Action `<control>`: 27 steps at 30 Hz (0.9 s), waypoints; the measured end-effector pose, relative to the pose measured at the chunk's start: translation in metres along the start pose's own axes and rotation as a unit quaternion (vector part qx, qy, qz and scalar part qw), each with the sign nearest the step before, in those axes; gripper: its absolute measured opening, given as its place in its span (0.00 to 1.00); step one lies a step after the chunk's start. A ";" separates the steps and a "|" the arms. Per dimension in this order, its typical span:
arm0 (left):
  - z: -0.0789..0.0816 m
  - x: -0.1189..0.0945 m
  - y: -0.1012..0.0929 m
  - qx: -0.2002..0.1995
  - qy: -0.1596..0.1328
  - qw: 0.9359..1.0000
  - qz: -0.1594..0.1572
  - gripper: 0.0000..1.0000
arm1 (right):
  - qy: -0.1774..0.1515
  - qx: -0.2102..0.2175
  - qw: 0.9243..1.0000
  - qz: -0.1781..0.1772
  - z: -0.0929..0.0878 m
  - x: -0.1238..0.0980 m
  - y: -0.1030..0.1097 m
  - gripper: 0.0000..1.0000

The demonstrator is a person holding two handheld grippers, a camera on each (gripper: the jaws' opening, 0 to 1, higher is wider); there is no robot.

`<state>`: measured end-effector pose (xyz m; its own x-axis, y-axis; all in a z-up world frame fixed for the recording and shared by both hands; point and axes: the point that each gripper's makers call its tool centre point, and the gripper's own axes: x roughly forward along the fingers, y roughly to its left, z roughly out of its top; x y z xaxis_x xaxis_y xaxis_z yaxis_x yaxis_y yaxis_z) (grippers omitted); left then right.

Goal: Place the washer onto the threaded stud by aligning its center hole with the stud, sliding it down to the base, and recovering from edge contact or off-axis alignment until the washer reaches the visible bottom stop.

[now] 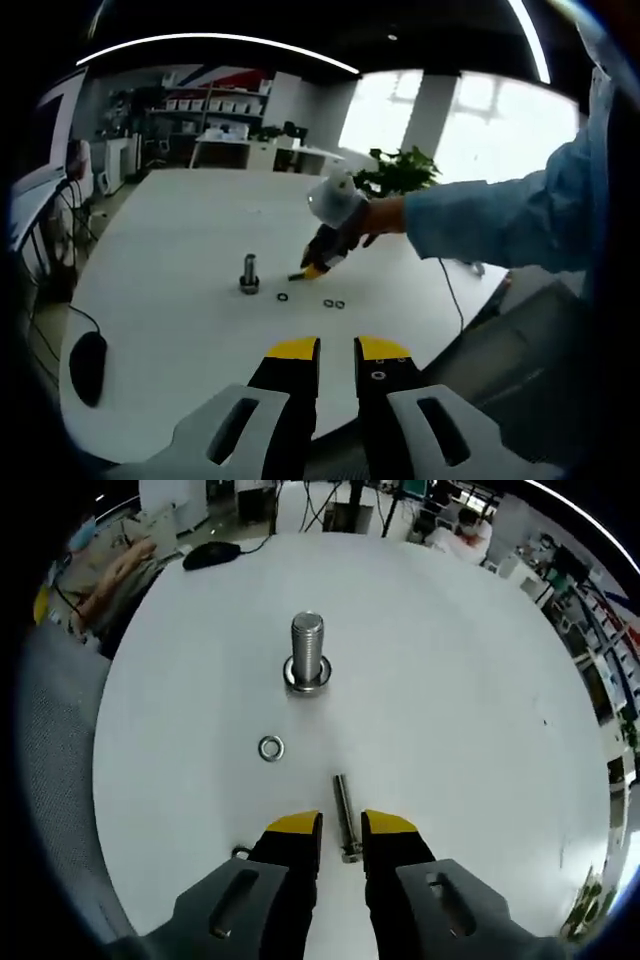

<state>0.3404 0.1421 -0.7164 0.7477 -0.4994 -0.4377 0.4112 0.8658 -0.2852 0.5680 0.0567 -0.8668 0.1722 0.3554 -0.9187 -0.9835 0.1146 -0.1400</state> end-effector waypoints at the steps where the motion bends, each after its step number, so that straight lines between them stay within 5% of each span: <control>1: 0.000 0.000 0.000 0.000 0.000 1.000 0.000 0.11 | 0.002 0.000 1.000 0.003 0.000 0.002 0.000 0.18; 17: -0.001 0.001 -0.001 -0.003 0.003 1.000 -0.001 0.11 | 0.016 0.004 0.999 0.034 -0.001 0.009 0.002 0.10; 27: -0.001 0.000 -0.002 -0.002 0.003 1.000 -0.002 0.11 | 0.002 0.037 0.999 0.017 -0.004 -0.001 0.002 0.09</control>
<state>0.3396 0.1403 -0.7167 0.7433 -0.5028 -0.4414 0.4121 0.8638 -0.2899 0.5652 0.0527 -0.8677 0.1377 0.3570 -0.9239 -0.9819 0.1714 -0.0801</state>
